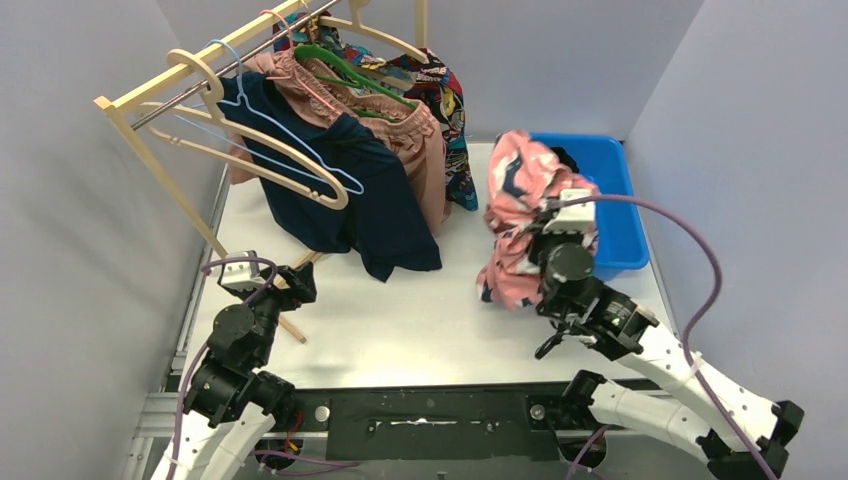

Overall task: Remove the shorts from the hanger
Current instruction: Place the shorts in the basket.

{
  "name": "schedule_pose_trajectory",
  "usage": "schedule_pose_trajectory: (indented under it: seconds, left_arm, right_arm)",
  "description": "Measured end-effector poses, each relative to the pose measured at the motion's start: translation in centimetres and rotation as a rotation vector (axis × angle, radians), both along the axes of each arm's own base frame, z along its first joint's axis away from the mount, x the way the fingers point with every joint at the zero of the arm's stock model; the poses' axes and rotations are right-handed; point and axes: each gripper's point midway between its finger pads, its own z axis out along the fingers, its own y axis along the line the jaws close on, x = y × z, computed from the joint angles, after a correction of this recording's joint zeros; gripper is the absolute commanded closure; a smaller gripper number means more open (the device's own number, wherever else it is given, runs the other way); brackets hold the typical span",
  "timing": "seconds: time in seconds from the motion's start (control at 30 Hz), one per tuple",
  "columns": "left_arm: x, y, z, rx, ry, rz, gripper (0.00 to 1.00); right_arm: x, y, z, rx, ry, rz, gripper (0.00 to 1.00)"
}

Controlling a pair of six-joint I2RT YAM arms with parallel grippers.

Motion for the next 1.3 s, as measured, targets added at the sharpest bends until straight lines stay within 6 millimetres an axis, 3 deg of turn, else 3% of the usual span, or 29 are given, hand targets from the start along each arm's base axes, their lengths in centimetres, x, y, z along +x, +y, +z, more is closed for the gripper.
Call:
schedule_pose_trajectory:
  seconds: [0.17,0.27,0.47,0.57,0.67,0.77,0.87,1.0,1.07,1.2,1.27,1.3]
  left_arm:
    - [0.1,-0.1,-0.2,0.004,0.01,-0.006,0.19]
    - [0.2,-0.3,-0.4,0.006,0.016,-0.011,0.19]
    - [0.2,-0.3,-0.4,0.007,0.017,-0.013,0.19]
    - [0.2,-0.3,-0.4,0.007,0.017,-0.013,0.19]
    - [0.2,-0.3,-0.4,0.006,0.016,-0.013,0.19]
    - [0.2,-0.3,-0.4,0.006,0.016,-0.013,0.19]
    - [0.2,-0.3,-0.4,0.006,0.016,-0.013,0.19]
    - [0.1,-0.3,-0.3,0.006,0.016,-0.014,0.19]
    - [0.1,-0.3,-0.3,0.005,0.015,-0.016,0.19]
    - [0.1,-0.3,-0.4,0.006,0.016,-0.016,0.19]
    - [0.1,-0.3,-0.4,0.006,0.016,-0.016,0.19]
    - [0.1,-0.3,-0.4,0.006,0.016,-0.016,0.19]
  right_arm:
    - [2.3,-3.7,5.3,-0.036,-0.067,-0.111,1.0]
    - [5.1,-5.8,7.0,-0.069,-0.055,-0.182,1.0]
    - [11.6,-9.0,7.0,-0.112,0.049,-0.244,1.0]
    - [14.2,-10.6,7.9,-0.105,0.068,-0.261,1.0]
    - [16.5,-12.9,9.1,-0.088,0.059,-0.293,1.0]
    - [17.9,-14.8,8.5,-0.072,0.075,-0.309,0.93]
    - [19.7,-16.1,5.8,-0.036,0.128,-0.291,0.91]
    - [22.7,-15.5,-1.4,0.003,0.279,-0.19,0.96]
    - [24.4,-14.1,-7.0,0.025,0.402,-0.109,0.97]
    - [25.4,-12.6,-20.0,0.074,0.694,-0.055,0.84]
    - [24.7,-12.6,-24.6,0.096,0.799,-0.069,0.74]
    - [24.5,-12.8,-26.0,0.115,0.822,-0.081,0.65]
